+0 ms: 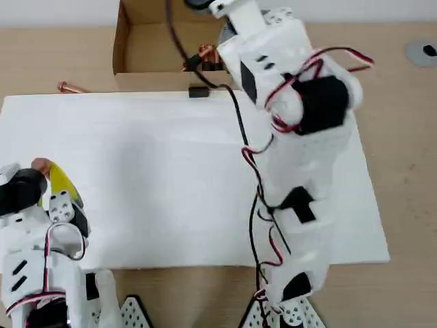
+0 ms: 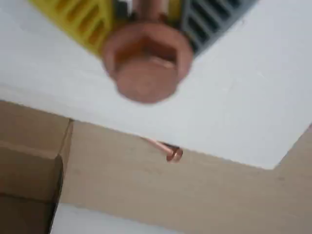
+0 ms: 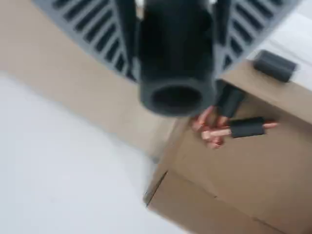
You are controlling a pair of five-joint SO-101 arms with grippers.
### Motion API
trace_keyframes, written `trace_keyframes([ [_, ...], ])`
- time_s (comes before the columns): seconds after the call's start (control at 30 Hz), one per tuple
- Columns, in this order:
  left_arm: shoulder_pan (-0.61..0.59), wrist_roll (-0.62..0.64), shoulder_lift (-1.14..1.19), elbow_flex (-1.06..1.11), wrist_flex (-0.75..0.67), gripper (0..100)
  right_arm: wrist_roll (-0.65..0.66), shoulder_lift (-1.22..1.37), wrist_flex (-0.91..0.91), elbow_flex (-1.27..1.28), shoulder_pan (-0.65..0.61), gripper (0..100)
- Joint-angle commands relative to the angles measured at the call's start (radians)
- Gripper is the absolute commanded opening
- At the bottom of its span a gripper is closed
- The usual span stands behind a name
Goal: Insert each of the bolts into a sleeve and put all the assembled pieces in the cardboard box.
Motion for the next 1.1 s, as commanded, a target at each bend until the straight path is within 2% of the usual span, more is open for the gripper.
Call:
trace_keyframes([
  [0.0, 0.014, -0.002, -0.01, -0.077, 0.02, 1, -0.092, -0.188, 0.017, 0.209, -0.048, 1.1],
  [0.33, 0.015, 0.0, -0.01, -0.081, 0.012, 1, -0.091, -0.796, -0.021, 1.089, -0.386, 1.1],
  [0.6, 0.011, 0.006, -0.012, -0.081, 0.017, 1, -0.094, -1.116, -0.196, 1.658, -0.398, 1.2],
  [0.7, 0.011, 0.069, -0.012, -0.098, 0.018, 1, -0.097, -1.185, -0.278, 1.914, -0.424, 1.2],
  [0.83, 0.018, 0.135, -0.012, -0.127, 0.012, 1, -0.109, -1.277, -0.5, 2.18, -0.464, 1.2],
  [0.93, 0.044, 0.137, -0.012, -0.127, 0.011, 1, -0.163, -1.359, -0.721, 2.341, -0.466, 1.2],
  [1.07, 0.084, 0.138, -0.01, -0.129, 0.011, 1, -0.166, -1.445, -1.036, 2.542, -0.466, 1.2],
])
